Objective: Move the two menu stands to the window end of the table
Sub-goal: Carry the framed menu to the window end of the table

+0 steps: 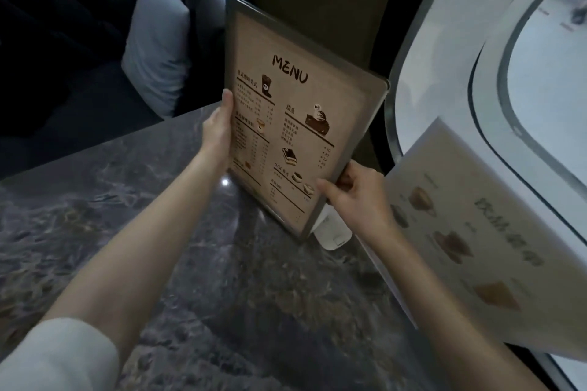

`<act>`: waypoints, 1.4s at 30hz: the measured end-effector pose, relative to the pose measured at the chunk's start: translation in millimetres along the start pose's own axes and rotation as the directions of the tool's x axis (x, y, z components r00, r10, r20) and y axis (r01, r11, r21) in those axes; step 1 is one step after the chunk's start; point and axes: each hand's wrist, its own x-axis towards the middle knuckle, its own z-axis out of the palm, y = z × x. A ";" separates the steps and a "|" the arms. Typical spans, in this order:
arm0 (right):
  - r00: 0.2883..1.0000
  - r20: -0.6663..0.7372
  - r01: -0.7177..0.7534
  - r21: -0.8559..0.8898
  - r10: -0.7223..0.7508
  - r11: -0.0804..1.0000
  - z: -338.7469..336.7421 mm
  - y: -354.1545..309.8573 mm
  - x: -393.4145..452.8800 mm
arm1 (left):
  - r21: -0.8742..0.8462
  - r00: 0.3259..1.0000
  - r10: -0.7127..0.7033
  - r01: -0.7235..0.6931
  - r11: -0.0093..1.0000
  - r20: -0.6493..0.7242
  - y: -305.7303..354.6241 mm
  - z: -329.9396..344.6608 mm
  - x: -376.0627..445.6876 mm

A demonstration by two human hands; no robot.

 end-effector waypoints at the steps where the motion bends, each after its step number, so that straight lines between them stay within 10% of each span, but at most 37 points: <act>1: 1.000 -0.023 -0.004 0.017 0.004 1.000 0.5 1.3 2.5 | -0.001 1.000 -0.001 0.001 1.000 0.005 1.3 5.5 6.4; 30: 0.971 -0.236 0.018 -0.029 -0.024 0.999 18.4 29.5 23.7 | 0.142 0.989 -0.011 -0.010 0.990 0.146 6.4 53.2 43.4; 42: 0.999 -0.034 -0.050 -0.356 0.040 0.933 0.9 12.4 14.9 | 0.454 0.994 -0.022 -0.028 0.890 0.106 5.7 45.9 10.0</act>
